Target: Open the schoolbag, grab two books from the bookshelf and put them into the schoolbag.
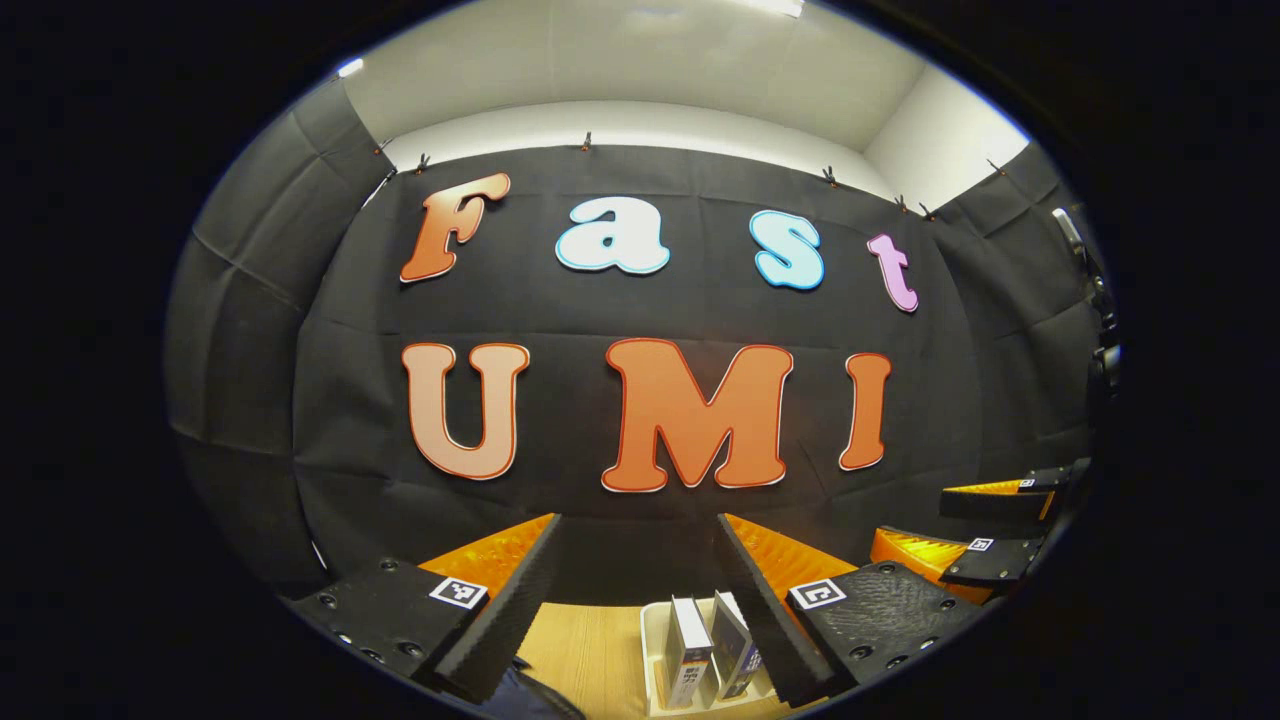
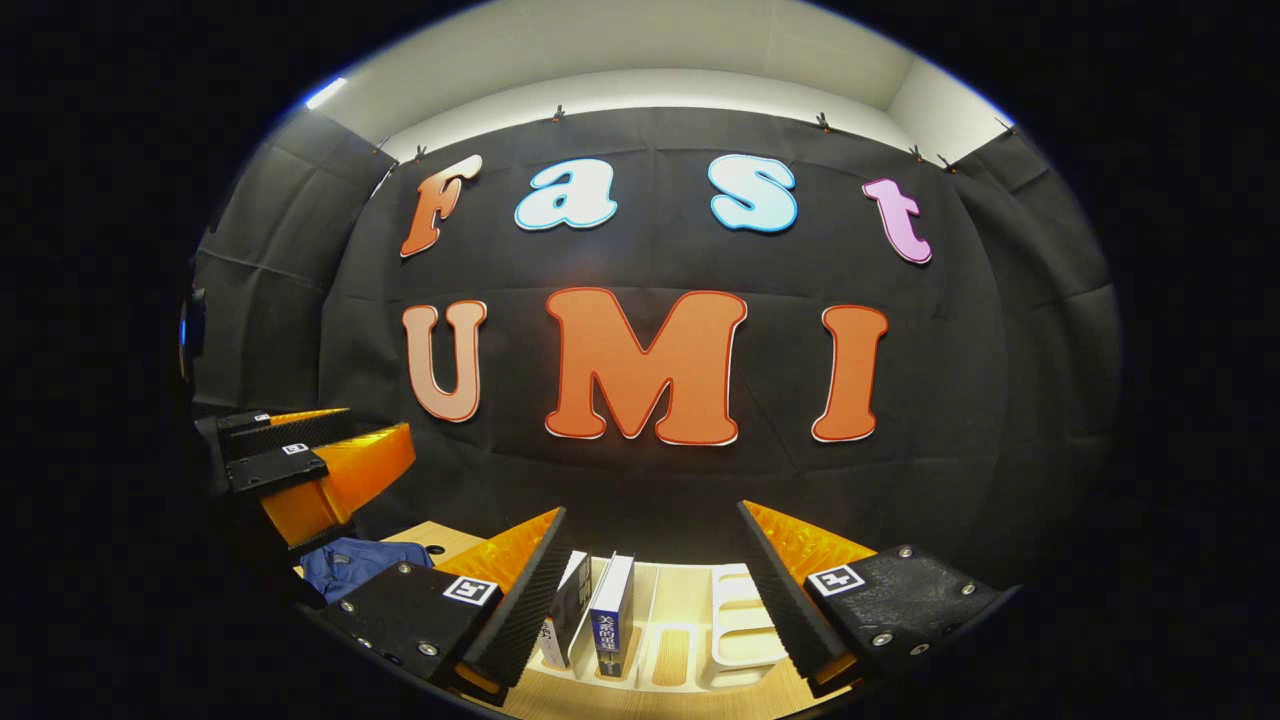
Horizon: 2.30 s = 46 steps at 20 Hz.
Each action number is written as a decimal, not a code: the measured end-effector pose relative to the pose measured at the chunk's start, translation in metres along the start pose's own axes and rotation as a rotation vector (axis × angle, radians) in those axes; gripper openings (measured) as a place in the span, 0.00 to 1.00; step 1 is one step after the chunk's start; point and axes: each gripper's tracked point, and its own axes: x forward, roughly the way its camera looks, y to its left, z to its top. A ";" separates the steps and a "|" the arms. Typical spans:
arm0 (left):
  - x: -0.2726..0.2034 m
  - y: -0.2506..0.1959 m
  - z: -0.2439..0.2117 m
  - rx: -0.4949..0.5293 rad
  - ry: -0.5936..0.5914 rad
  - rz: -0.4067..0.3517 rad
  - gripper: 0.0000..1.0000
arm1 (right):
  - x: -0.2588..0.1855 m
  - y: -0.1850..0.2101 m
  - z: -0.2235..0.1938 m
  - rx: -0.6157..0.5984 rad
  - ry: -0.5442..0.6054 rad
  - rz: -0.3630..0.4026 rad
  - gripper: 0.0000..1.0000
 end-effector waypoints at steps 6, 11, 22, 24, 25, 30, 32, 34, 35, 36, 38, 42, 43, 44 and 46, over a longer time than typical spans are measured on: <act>-0.003 -0.001 0.007 -0.002 -0.023 -0.010 0.94 | 0.001 -0.003 -0.002 0.010 0.007 -0.004 0.97; -0.008 0.000 0.019 -0.029 -0.066 -0.023 0.92 | -0.001 -0.004 0.005 0.003 -0.011 -0.006 0.97; -0.040 0.016 0.078 -0.264 -0.342 -0.068 0.93 | -0.004 -0.001 0.007 -0.009 -0.021 -0.002 0.96; -0.049 0.022 0.092 -0.215 -0.410 -0.054 0.92 | -0.004 0.001 0.005 -0.010 -0.017 0.002 0.96; -0.050 0.027 0.090 -0.165 -0.410 -0.010 0.92 | -0.004 0.002 0.004 -0.012 -0.012 0.003 0.96; -0.040 0.013 0.069 -0.119 -0.326 -0.023 0.93 | -0.005 0.002 0.005 -0.007 -0.016 0.004 0.96; -0.038 0.024 0.070 -0.086 -0.322 0.020 0.93 | -0.006 0.002 0.004 -0.008 -0.018 0.003 0.97; -0.033 0.025 0.064 -0.061 -0.300 0.039 0.91 | -0.005 0.003 0.002 -0.006 -0.011 0.004 1.00; -0.030 0.026 0.053 -0.042 -0.260 0.045 0.93 | -0.005 0.004 0.000 -0.004 -0.008 0.004 0.97; -0.026 0.028 0.039 -0.023 -0.216 0.042 0.93 | -0.005 0.003 -0.003 -0.004 -0.004 0.004 0.96; -0.021 0.033 0.017 0.016 -0.146 0.037 0.92 | -0.004 0.003 -0.004 -0.004 0.003 0.004 0.97; -0.028 0.050 -0.018 0.018 -0.038 0.035 0.94 | -0.002 0.003 -0.013 -0.002 0.019 0.003 0.97; -0.026 0.053 -0.029 -0.004 -0.001 0.031 0.94 | -0.002 0.003 -0.017 0.002 0.027 0.004 0.97; -0.030 0.056 -0.039 -0.038 0.029 0.027 0.92 | -0.001 0.004 -0.018 0.007 0.032 0.005 0.97; -0.039 0.060 -0.056 -0.089 0.081 0.019 0.94 | 0.001 0.005 -0.021 0.008 0.037 0.009 0.97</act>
